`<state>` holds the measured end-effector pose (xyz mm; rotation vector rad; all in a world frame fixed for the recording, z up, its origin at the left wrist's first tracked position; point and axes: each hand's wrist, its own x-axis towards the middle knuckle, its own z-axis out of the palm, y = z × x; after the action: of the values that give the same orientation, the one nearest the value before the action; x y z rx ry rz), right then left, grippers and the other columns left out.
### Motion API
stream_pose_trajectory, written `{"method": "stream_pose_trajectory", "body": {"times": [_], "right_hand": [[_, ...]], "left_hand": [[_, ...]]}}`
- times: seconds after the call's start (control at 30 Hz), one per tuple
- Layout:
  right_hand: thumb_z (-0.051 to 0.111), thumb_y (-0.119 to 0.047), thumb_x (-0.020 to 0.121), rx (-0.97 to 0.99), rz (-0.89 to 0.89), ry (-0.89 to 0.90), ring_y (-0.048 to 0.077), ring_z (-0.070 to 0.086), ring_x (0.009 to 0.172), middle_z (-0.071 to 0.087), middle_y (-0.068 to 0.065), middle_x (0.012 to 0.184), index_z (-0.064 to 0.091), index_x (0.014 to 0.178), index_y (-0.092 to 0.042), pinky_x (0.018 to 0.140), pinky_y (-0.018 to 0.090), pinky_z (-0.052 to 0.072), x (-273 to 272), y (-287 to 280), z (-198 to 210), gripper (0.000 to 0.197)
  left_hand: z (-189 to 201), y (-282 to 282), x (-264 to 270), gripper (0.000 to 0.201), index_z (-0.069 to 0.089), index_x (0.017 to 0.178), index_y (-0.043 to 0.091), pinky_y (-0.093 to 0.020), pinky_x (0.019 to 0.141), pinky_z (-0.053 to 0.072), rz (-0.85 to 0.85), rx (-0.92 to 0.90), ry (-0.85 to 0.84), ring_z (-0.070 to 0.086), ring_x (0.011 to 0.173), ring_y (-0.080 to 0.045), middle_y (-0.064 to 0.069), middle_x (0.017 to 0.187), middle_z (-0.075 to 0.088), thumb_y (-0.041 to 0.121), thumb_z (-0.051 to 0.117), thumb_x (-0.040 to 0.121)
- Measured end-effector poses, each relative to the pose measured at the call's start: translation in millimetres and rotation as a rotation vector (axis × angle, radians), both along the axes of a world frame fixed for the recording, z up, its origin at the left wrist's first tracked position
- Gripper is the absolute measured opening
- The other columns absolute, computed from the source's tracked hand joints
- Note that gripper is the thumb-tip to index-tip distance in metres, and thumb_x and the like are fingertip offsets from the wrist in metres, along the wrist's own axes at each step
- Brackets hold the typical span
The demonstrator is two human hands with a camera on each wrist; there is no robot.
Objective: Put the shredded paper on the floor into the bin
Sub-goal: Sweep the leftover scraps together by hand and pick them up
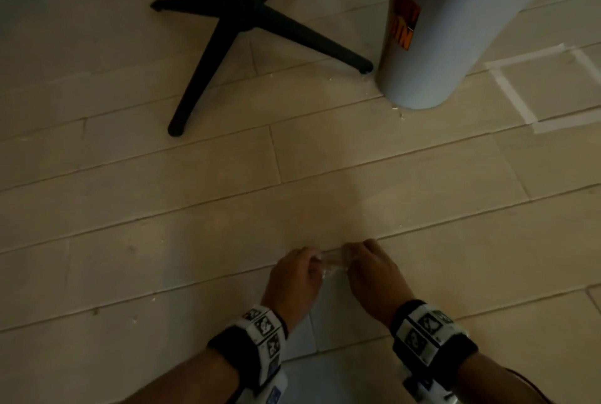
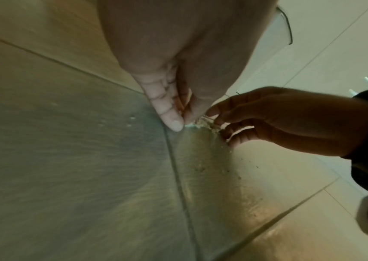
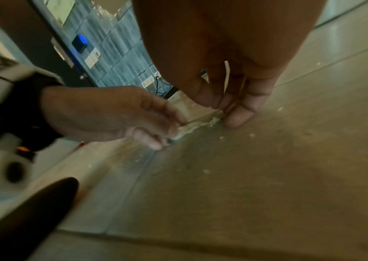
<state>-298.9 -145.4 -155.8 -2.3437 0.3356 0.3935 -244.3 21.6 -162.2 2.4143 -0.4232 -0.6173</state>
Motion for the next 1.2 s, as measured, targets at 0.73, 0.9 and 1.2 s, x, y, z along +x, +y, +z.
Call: {"method": "stream_pose_trajectory", "body": {"times": [0.73, 0.9, 1.2], "right_hand": [[0.044, -0.009, 0.092, -0.046, -0.015, 0.013, 0.03, 0.049, 0.117, 0.049, 0.01, 0.126, 0.052, 0.135, -0.017, 0.098, 0.04, 0.044, 15, -29, 8, 0.044], [0.044, -0.022, 0.096, -0.409, 0.015, 0.05, 0.036, 0.017, 0.145, 0.02, 0.01, 0.158, 0.024, 0.151, -0.014, 0.116, 0.052, 0.023, 24, -61, 9, 0.059], [0.04, -0.015, 0.075, -0.296, 0.241, 0.021, 0.038, 0.05, 0.13, 0.056, 0.013, 0.139, 0.056, 0.134, -0.007, 0.105, 0.055, 0.04, -12, -27, -8, 0.062]], "left_hand": [[17, -37, 55, 0.033, 0.074, 0.101, 0.017, -0.039, 0.084, 0.052, -0.17, 0.062, -0.038, 0.064, 0.097, -0.031, -0.009, 0.102, 0.068, 0.027, 0.047, 0.084], [20, -47, 84, 0.051, 0.046, 0.143, 0.016, -0.037, 0.112, 0.035, -0.295, 0.231, -0.158, 0.035, 0.136, -0.025, -0.004, 0.148, 0.042, 0.009, 0.046, 0.092], [2, -39, 25, 0.056, 0.054, 0.138, 0.013, -0.044, 0.109, 0.043, -0.72, 0.204, -0.228, 0.051, 0.13, -0.032, -0.008, 0.142, 0.055, 0.028, 0.032, 0.088]]}}
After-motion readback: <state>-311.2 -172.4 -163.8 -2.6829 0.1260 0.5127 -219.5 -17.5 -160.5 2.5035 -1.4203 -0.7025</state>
